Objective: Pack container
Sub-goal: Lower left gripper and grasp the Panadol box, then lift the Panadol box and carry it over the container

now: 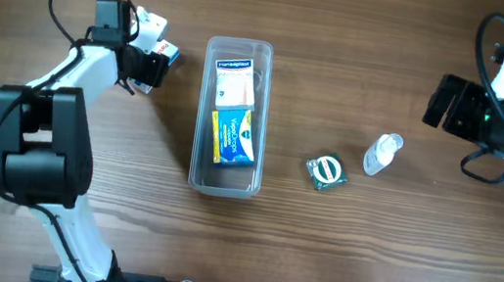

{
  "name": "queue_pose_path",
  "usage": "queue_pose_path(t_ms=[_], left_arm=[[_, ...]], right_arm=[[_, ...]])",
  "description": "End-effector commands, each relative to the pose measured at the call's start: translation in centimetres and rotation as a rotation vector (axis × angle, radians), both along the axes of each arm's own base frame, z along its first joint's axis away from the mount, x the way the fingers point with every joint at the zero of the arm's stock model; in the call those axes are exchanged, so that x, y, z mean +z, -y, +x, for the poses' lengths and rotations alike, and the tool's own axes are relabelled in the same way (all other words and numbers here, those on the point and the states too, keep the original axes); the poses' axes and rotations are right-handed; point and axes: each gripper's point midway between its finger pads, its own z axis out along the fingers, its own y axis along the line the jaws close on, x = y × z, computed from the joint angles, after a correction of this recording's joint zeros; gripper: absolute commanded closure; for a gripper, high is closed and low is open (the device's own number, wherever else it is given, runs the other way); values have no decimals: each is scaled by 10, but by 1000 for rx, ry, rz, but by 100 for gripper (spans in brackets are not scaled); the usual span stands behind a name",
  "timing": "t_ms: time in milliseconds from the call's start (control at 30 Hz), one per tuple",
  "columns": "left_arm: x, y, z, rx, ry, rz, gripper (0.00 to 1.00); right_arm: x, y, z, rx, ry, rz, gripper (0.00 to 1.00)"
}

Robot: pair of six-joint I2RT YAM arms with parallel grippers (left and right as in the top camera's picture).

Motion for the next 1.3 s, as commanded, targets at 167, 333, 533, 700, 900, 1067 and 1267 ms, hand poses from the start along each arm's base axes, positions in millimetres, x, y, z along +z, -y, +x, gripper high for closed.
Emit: queue_pose_path(t_ms=[167,333,533,700,900,1067,1267], left_arm=[[-4,-3,1,6,-11,11,46],[4,-1,3,3,8,13,48],[56,9,12,27,117,-10,49],[118,31,13,95,228,-95,50],[169,55,3,77,331,-39,43],[150,31,-2,86,280,144,31],[94,8,-3,98,138,108,18]], right_arm=[[1,4,2,-8,2,-17,0],[1,4,2,-8,2,-17,0],[1,4,2,-8,2,-17,0],[1,4,2,-8,2,-17,0],[1,4,2,-8,2,-17,0],[1,4,2,-8,2,-17,0],[1,4,2,-8,2,-17,0]])
